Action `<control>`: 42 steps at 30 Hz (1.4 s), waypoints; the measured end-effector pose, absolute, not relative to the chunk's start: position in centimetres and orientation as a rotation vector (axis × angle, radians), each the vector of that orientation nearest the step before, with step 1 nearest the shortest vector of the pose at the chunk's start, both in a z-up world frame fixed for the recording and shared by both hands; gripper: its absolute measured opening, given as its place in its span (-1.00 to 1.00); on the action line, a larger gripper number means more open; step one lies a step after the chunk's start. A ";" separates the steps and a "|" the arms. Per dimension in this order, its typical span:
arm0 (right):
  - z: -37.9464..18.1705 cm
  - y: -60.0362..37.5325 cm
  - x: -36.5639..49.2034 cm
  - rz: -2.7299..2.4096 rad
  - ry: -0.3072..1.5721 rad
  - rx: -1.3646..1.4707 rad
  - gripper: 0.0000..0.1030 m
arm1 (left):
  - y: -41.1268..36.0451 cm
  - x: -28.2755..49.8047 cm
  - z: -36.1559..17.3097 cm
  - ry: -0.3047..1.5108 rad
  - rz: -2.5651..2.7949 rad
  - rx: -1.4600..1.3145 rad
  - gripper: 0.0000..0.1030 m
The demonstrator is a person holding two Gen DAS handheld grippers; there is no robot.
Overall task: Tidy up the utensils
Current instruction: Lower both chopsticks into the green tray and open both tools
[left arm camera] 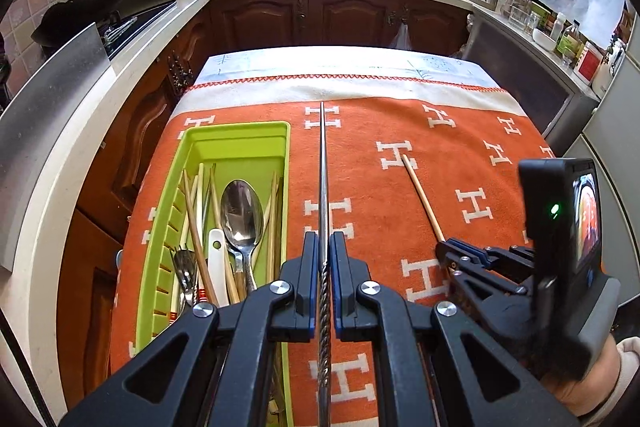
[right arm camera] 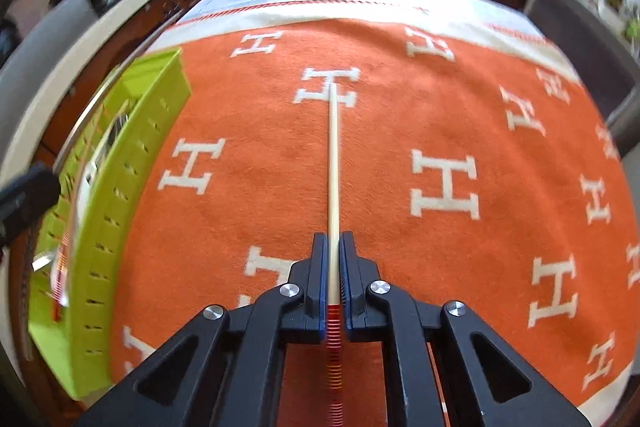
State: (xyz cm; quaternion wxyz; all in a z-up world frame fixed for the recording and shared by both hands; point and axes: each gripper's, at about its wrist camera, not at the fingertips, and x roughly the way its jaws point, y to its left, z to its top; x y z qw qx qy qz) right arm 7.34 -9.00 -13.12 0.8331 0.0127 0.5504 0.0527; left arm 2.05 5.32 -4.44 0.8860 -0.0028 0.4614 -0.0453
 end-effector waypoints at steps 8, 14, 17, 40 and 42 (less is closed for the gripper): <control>-9.3 -9.9 6.4 0.267 1.197 0.275 -0.90 | 6.5 1.2 -2.6 0.935 -0.054 0.015 -0.93; -4.9 -7.3 6.5 0.391 1.183 0.324 -0.90 | 10.2 1.4 -1.0 0.914 0.012 0.035 -0.93; -3.8 -5.2 6.8 0.441 1.198 0.334 -0.90 | 12.2 1.5 -0.7 0.913 0.049 0.026 -0.93; -7.2 3.8 9.8 0.458 1.292 0.278 -0.64 | 15.1 2.4 -5.2 1.031 0.062 -0.024 0.29; -6.9 3.1 9.5 0.449 1.278 0.245 -0.63 | 14.5 2.4 -4.9 1.032 0.054 -0.017 0.46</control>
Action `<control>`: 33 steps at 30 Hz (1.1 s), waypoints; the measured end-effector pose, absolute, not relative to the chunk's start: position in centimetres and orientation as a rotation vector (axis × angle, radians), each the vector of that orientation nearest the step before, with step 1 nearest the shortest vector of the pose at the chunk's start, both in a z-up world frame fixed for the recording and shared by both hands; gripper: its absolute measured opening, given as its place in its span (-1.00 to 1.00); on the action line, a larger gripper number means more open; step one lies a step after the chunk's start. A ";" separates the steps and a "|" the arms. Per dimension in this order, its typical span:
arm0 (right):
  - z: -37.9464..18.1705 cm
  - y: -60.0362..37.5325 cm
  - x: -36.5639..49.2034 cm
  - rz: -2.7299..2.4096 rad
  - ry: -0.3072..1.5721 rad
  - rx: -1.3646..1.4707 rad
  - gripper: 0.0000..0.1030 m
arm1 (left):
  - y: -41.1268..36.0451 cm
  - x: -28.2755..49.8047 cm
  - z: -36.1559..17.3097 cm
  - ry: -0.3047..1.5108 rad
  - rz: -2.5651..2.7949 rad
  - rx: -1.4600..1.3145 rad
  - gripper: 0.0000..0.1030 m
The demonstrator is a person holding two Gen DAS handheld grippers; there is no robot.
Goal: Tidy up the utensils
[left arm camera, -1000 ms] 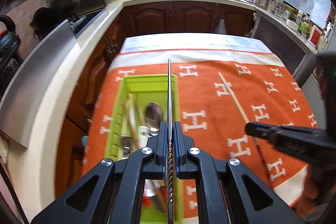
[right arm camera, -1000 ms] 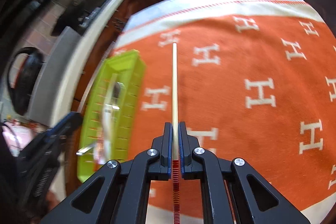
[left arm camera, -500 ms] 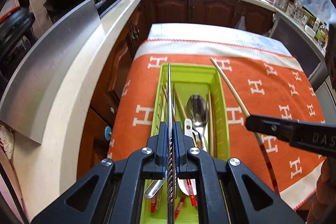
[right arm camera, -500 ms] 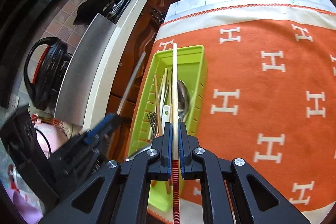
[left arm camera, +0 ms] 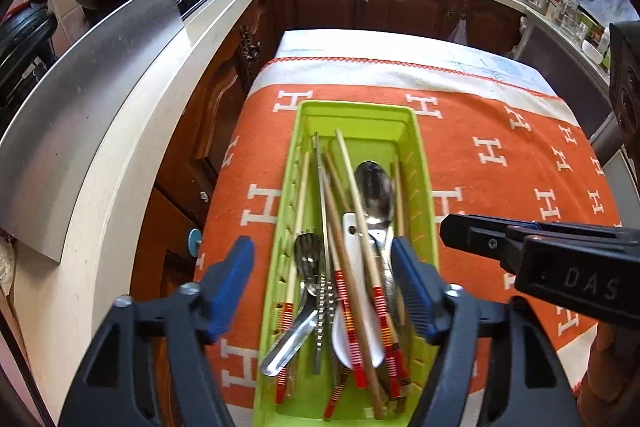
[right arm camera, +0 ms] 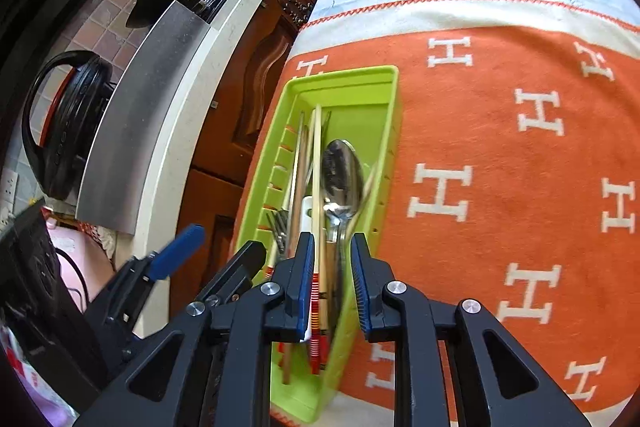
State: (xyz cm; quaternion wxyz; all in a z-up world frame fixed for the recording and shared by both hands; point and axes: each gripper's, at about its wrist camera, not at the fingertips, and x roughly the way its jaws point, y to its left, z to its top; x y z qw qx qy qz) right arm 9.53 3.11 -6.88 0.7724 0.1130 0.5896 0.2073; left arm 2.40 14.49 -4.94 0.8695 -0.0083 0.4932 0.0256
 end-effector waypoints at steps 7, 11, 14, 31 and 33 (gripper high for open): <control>-5.4 -0.1 8.0 0.421 1.213 0.178 -0.57 | 11.9 1.9 -3.7 1.000 0.025 0.007 0.67; -3.9 -3.2 6.6 0.380 1.144 0.162 -0.37 | 10.1 1.5 -3.0 0.982 0.009 0.007 0.81; -2.9 -5.4 5.4 0.356 1.098 0.148 -0.31 | 8.5 1.1 -2.6 0.983 -0.007 0.004 0.83; -1.8 -17.7 -3.9 0.164 1.026 0.088 -0.07 | 2.0 -1.2 -1.8 1.005 -0.093 -0.067 0.98; -1.6 -18.6 -4.6 0.151 1.029 0.116 -0.05 | 1.3 -1.5 -1.7 1.010 -0.100 -0.076 0.98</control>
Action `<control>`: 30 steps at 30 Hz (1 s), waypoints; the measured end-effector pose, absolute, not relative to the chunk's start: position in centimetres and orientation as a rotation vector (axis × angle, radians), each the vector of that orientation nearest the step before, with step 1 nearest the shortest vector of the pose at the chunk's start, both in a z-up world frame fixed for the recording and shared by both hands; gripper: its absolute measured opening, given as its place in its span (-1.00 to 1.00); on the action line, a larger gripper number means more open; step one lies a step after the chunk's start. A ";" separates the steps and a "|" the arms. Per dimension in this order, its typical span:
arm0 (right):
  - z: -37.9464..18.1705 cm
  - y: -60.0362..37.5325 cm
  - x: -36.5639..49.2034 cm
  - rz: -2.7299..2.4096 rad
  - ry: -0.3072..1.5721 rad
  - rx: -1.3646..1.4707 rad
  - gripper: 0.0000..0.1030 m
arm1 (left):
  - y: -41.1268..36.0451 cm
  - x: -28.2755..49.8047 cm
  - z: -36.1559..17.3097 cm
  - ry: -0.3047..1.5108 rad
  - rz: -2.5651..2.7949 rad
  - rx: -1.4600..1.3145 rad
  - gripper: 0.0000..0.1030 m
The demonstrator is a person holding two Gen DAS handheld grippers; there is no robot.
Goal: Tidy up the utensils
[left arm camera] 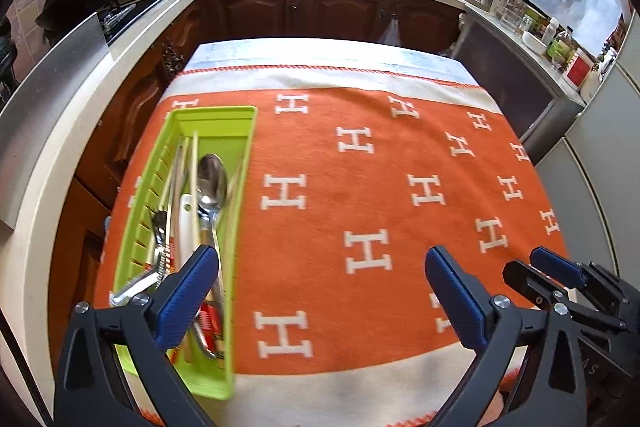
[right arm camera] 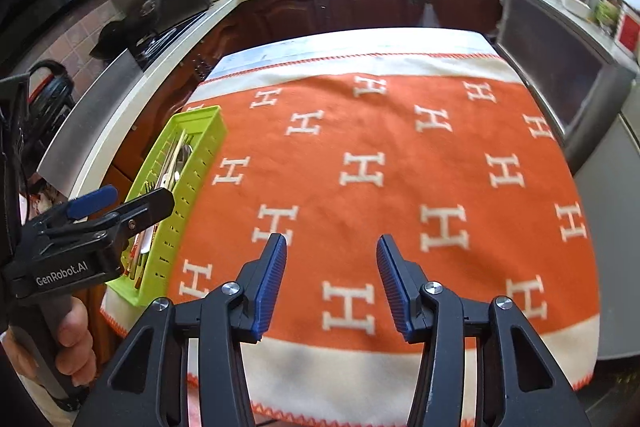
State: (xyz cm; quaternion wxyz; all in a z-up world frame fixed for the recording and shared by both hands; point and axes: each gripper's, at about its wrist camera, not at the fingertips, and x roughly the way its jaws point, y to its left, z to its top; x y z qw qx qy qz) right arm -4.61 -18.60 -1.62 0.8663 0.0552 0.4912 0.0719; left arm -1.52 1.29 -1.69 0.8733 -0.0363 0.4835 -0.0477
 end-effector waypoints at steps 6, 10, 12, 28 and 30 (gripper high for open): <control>1.1 -19.5 -5.5 0.132 0.984 0.138 0.12 | -0.4 -2.3 0.0 0.978 -0.067 -0.032 0.98; 3.3 -19.2 -5.7 0.149 0.958 0.149 0.19 | -0.7 -2.7 1.5 0.959 -0.055 -0.029 0.98; 4.3 -18.9 -6.1 0.170 0.939 0.154 0.20 | -0.9 -3.1 2.5 0.934 -0.045 -0.015 0.98; 7.4 -18.3 -8.4 0.139 0.836 0.113 0.24 | -1.4 -4.4 4.3 0.873 -0.007 -0.011 0.98; 7.4 -18.4 -8.4 0.138 0.836 0.113 0.24 | -1.4 -4.4 4.3 0.873 -0.007 -0.011 0.98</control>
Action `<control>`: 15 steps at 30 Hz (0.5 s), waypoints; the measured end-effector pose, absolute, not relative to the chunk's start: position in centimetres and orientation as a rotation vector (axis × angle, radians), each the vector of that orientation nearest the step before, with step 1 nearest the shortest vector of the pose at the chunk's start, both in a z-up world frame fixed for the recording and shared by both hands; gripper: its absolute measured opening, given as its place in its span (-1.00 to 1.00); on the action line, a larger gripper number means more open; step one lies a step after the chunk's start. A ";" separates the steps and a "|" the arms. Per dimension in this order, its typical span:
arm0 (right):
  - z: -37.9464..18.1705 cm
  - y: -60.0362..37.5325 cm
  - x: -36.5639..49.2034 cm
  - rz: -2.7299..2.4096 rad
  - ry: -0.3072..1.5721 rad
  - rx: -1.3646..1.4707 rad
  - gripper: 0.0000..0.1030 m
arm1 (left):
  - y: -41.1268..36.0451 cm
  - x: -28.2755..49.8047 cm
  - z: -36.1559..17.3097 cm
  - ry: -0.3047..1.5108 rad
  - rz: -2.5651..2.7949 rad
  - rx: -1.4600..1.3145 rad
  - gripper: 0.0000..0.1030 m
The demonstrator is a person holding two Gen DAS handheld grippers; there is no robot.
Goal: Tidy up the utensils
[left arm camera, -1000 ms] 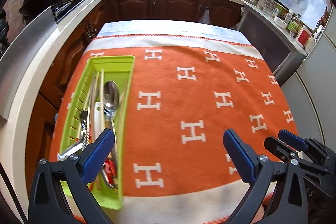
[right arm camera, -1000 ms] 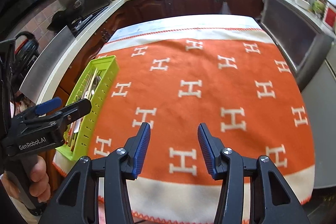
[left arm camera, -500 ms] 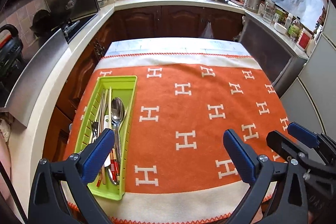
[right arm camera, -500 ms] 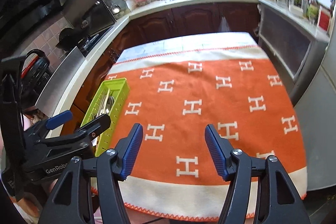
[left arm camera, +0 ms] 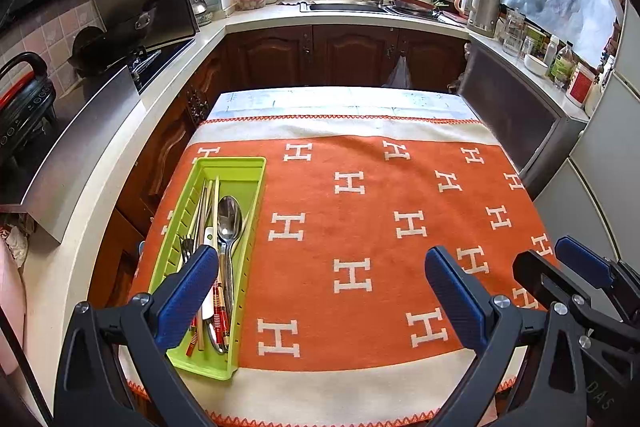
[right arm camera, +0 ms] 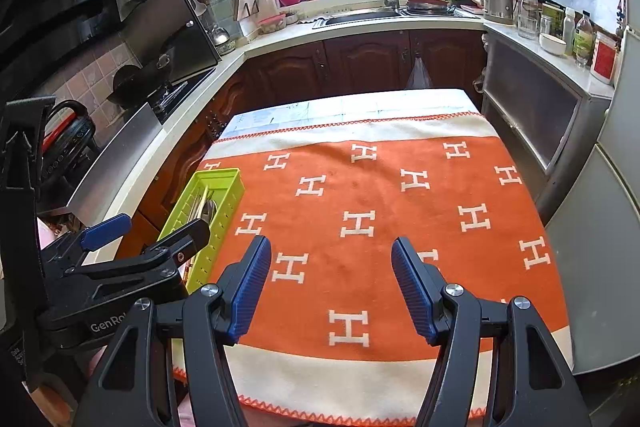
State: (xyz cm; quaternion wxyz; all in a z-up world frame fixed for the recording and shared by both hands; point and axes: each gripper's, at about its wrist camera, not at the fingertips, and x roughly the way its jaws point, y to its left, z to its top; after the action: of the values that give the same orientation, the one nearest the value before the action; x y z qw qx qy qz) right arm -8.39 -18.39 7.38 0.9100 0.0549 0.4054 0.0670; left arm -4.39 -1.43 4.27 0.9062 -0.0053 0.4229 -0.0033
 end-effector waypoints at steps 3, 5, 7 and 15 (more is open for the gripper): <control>7.3 -18.4 -8.4 0.139 0.838 0.115 0.24 | -1.4 -4.4 4.2 0.878 -0.007 -0.012 0.98; 7.3 -18.5 -8.4 0.141 0.841 0.119 0.24 | -1.4 -4.4 4.2 0.882 -0.006 -0.013 0.98; 7.3 -18.5 -8.5 0.142 0.847 0.122 0.24 | -1.5 -4.3 4.1 0.886 -0.006 -0.014 0.98; 6.8 -18.8 -8.0 0.143 0.857 0.128 0.24 | -1.6 -4.2 3.8 0.897 -0.001 -0.015 0.98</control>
State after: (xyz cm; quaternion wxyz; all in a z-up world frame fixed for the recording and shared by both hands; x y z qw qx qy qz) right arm -8.03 -18.83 6.81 0.9050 0.0620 0.4150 0.0694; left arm -4.22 -1.61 3.82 0.9010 -0.0073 0.4337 -0.0006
